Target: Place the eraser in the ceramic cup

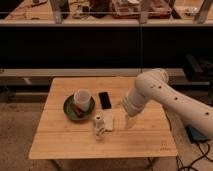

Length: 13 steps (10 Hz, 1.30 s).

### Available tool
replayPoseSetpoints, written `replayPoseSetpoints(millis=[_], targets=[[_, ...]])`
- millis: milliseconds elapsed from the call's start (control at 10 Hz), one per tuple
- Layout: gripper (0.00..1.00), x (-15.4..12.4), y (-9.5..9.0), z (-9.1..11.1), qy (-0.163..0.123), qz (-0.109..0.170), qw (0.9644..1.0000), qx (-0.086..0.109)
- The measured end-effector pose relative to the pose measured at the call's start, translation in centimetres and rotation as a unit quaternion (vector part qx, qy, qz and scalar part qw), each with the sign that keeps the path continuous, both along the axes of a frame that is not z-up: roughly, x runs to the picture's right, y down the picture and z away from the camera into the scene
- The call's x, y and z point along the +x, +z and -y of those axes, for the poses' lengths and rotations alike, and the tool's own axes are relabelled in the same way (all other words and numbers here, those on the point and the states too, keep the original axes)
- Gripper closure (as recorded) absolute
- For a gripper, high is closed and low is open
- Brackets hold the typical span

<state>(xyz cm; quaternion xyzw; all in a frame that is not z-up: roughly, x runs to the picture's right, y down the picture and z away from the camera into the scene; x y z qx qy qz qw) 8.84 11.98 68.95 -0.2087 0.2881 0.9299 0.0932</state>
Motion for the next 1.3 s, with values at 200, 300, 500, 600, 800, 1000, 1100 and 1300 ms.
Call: replayPoseSetpoints(millis=[200,300,500,600,800,1000,1100,1300], targets=[[0.32,0.7,3.5,2.0,0.060,-0.028,0.9977,-0.015],[0.32,1.3,6.7,4.0,0.101,-0.049,0.9935,-0.018],[0.32,1.9,11.4,7.2,0.160,-0.073,0.9843,-0.010],[0.32,2.2,13.9,9.3,0.208,-0.082,0.9746,0.000],[0.32,1.4,16.1,11.0,0.247,-0.083,0.9655,0.007],[0.32,1.8,16.2,11.0,0.251,-0.085,0.9642,0.008],[0.32,1.8,16.2,11.0,0.251,-0.085,0.9642,0.008],[0.32,1.4,16.2,10.9,0.249,-0.083,0.9648,0.006]])
